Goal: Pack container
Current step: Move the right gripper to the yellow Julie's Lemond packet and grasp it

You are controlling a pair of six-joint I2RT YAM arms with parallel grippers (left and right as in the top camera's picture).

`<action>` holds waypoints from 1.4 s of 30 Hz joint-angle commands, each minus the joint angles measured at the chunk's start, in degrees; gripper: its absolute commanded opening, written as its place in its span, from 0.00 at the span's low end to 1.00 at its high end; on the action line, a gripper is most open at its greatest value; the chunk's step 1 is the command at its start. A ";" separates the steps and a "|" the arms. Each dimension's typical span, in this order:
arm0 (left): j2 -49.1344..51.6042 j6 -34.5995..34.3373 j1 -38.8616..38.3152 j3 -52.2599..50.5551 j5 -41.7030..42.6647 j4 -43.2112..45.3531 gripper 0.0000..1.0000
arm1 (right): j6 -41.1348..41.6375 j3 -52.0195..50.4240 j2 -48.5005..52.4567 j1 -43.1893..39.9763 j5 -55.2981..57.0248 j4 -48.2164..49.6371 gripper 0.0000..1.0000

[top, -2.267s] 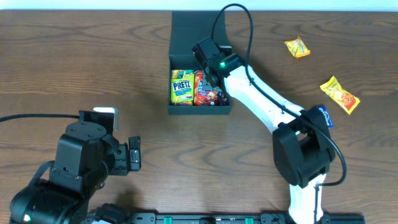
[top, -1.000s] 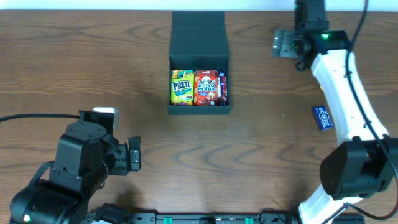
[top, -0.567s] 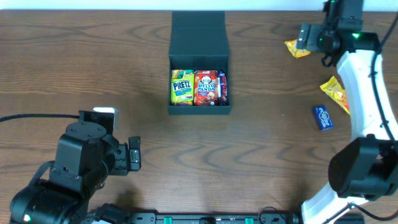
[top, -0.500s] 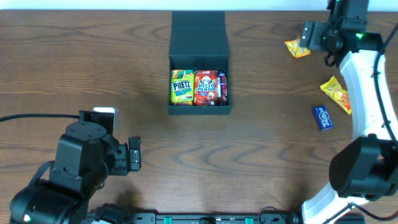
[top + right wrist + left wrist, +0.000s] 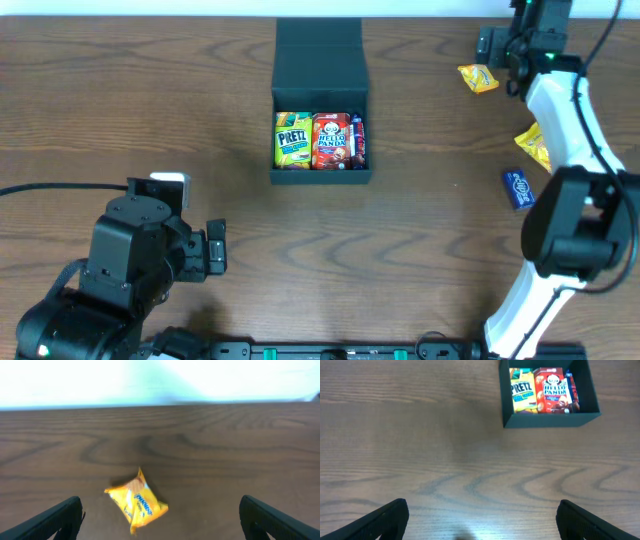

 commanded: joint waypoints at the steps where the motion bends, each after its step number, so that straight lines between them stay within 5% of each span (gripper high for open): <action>1: -0.15 1.22 0.15 0.70 0.00 -0.07 0.95 | -1.75 0.63 3.54 -0.39 -0.13 2.73 0.99; 28: -0.15 1.22 0.15 0.70 0.00 -0.07 0.95 | 1.16 0.63 17.51 -3.15 -12.41 6.95 0.85; 42: -0.15 1.22 0.15 0.70 0.00 -0.07 0.95 | 3.76 0.63 17.51 -3.19 -12.63 6.43 0.55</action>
